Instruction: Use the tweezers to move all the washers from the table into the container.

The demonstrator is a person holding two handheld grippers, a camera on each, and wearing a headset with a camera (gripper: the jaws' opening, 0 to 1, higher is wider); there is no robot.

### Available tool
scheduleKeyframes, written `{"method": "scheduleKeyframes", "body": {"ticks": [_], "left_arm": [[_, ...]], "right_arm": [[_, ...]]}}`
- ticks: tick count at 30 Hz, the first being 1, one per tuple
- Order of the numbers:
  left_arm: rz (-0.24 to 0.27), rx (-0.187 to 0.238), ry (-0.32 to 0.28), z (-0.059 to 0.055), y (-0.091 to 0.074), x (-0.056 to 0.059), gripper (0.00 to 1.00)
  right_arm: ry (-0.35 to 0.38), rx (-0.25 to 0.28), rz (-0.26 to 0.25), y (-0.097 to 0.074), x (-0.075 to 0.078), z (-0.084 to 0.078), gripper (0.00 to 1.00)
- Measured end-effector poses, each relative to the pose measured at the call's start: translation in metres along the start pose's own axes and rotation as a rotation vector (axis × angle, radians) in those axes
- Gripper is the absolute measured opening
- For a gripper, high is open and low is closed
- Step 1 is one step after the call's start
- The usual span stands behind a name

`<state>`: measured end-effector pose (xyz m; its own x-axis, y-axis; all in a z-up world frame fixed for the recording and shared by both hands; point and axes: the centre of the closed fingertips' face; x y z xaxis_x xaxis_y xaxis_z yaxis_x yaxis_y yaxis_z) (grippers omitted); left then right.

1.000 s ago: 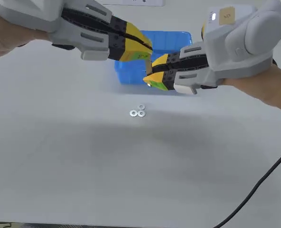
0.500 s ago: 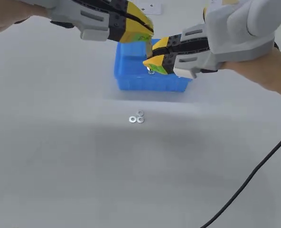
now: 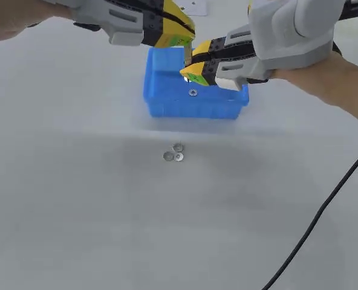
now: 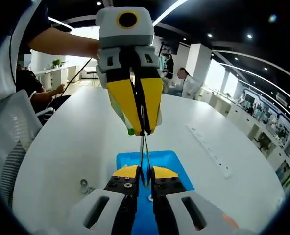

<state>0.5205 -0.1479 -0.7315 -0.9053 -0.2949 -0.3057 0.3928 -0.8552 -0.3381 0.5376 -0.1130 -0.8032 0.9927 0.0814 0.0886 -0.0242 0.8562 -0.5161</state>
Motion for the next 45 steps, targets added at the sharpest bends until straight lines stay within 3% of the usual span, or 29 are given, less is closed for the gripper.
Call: {"method": "scheduleKeyframes", "body": {"ticks": [9, 14, 25, 38, 45], "left_arm": [[-0.006, -0.031, -0.034, -0.024, 0.01, -0.002, 0.05], [-0.006, -0.04, -0.054, -0.032, 0.014, -0.001, 0.05], [-0.02, -0.065, -0.081, -0.041, 0.015, 0.001, 0.05], [-0.012, -0.081, -0.117, -0.049, 0.019, -0.004, 0.05], [-0.011, -0.08, -0.125, -0.049, 0.02, -0.005, 0.05]], "right_arm": [[0.034, -0.026, 0.027, 0.014, 0.006, -0.021, 0.1], [0.061, -0.027, 0.037, 0.017, 0.006, -0.028, 0.1], [0.101, -0.025, 0.065, 0.024, 0.002, -0.036, 0.1], [0.167, -0.019, 0.081, 0.027, -0.001, -0.04, 0.1], [0.195, -0.002, 0.086, 0.027, 0.001, -0.039, 0.11]]}}
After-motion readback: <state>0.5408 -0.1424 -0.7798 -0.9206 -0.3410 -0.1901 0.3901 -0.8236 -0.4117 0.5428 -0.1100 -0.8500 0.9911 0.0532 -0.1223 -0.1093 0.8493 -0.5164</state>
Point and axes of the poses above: the centre of the closed fingertips' face, and the gripper's own axes: y roughly forward along the fingers, x roughly to its right, z roughly out of its top, and after that the axes turned 13 degrees about z, right-handed
